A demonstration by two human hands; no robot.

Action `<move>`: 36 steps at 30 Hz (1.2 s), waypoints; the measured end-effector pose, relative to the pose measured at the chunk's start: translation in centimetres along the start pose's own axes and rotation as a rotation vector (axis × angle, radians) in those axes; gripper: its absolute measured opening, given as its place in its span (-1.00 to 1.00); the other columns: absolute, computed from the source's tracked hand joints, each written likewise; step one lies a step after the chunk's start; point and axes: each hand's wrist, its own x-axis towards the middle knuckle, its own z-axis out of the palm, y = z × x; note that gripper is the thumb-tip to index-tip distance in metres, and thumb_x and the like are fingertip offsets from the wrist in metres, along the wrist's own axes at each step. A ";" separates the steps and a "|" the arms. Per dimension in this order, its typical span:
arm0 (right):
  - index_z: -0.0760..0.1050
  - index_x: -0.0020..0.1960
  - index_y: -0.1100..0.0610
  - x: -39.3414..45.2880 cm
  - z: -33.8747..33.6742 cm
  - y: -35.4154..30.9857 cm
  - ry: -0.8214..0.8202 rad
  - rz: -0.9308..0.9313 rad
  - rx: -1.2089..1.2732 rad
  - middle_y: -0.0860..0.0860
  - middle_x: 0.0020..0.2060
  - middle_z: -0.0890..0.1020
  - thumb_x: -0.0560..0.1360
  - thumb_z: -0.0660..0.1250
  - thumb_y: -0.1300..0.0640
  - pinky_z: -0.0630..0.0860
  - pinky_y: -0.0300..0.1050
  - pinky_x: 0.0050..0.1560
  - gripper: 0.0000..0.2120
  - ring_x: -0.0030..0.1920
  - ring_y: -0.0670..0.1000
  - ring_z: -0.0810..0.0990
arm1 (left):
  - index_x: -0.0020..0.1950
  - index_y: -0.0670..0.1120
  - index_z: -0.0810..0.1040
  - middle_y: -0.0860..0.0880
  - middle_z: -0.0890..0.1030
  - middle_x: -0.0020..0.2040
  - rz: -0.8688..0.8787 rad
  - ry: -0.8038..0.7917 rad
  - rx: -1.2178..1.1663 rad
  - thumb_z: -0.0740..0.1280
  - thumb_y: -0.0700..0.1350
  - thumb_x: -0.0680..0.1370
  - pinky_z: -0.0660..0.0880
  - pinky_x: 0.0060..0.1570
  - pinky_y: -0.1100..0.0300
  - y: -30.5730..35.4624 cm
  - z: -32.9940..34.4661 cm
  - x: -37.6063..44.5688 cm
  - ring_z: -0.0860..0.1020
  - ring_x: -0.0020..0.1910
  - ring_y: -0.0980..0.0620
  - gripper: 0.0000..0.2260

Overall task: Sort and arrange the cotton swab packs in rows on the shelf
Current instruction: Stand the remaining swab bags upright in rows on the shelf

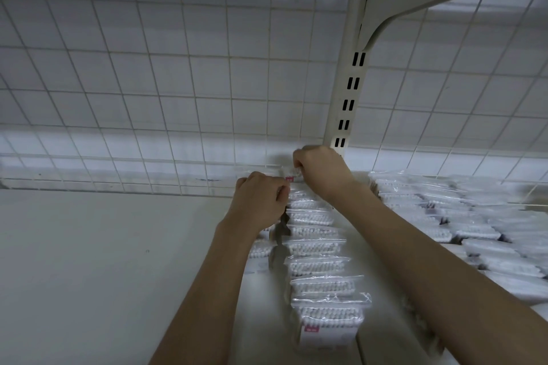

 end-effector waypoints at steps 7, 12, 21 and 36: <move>0.50 0.24 0.12 -0.1 0.9 1.0 -0.232 0.090 0.151 0.12 0.19 0.54 0.53 0.13 0.35 0.44 -0.09 0.21 -0.64 0.16 0.10 0.52 | 0.33 0.03 0.45 0.00 0.48 0.26 -0.029 -0.091 0.101 0.06 0.00 0.62 0.22 0.23 0.00 -0.2 0.5 0.7 0.33 0.28 -0.06 -0.67; 0.42 0.33 0.13 -1.7 -2.6 1.1 -0.138 0.146 0.283 0.12 0.28 0.49 0.53 0.11 0.35 0.42 -0.11 0.22 -0.59 0.20 0.11 0.51 | 0.32 0.01 0.44 -0.05 0.42 0.26 -0.017 -0.153 0.184 0.01 -0.02 0.62 0.23 0.22 -0.02 -0.1 0.4 1.5 0.30 0.26 -0.08 -0.66; 0.50 0.24 0.02 -8.9 -7.1 0.6 -0.020 0.160 0.417 -0.06 0.20 0.55 0.56 0.19 0.15 0.34 -0.29 0.05 -0.72 0.16 -0.05 0.51 | 0.25 -0.01 0.51 -0.10 0.44 0.20 0.006 -0.227 0.331 0.02 -0.02 0.62 0.28 0.16 -0.02 0.5 -1.0 2.9 0.35 0.20 -0.09 -0.65; 0.37 0.33 -0.19 -18.0 -5.4 -4.4 -0.156 -0.168 0.478 -0.21 0.32 0.37 0.31 0.33 -0.36 0.07 -0.24 0.35 -0.37 0.37 -0.18 0.20 | 0.24 0.01 0.49 0.01 0.48 0.26 -0.121 0.000 0.097 0.19 0.04 0.57 0.21 0.26 0.00 2.3 -7.2 -7.0 0.37 0.28 -0.03 -0.72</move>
